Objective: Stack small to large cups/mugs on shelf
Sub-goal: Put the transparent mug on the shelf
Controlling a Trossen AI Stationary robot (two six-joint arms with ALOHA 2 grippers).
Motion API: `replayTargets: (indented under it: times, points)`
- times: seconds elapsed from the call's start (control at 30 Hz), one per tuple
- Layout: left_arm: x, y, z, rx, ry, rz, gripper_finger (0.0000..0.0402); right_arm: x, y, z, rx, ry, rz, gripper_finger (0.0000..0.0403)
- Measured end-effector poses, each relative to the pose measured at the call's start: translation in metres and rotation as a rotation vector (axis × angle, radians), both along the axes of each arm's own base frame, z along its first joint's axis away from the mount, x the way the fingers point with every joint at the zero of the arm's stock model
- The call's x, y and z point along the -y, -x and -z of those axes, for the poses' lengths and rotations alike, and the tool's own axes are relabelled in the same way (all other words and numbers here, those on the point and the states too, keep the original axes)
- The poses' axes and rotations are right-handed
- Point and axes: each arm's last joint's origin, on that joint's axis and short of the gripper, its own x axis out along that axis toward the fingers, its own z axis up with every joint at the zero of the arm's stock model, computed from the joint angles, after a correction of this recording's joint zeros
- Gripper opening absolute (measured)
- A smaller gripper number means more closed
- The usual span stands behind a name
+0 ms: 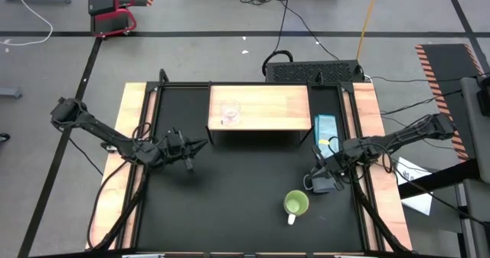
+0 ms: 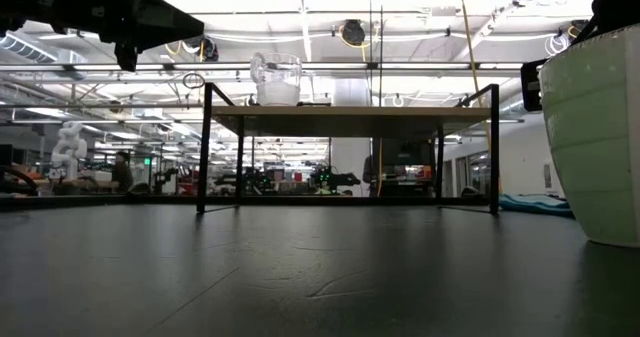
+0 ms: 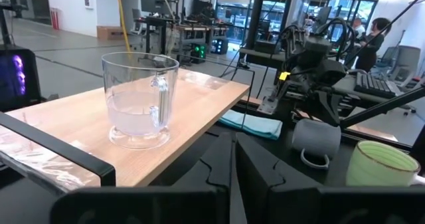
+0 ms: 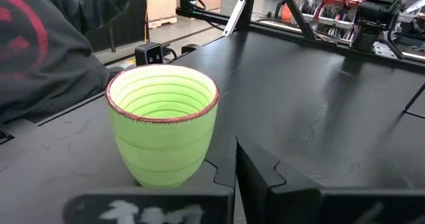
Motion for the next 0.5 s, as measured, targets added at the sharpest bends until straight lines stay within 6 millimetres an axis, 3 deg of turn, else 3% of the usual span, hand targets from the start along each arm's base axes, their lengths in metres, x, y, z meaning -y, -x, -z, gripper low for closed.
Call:
replayTargets:
  times: [0.5]
  points:
    - [-0.0005,0.0002,0.0026,-0.068,-0.113,-0.018,0.0021,0.0000,0.0000,0.0000,0.016,0.027,-0.007,0.0000]
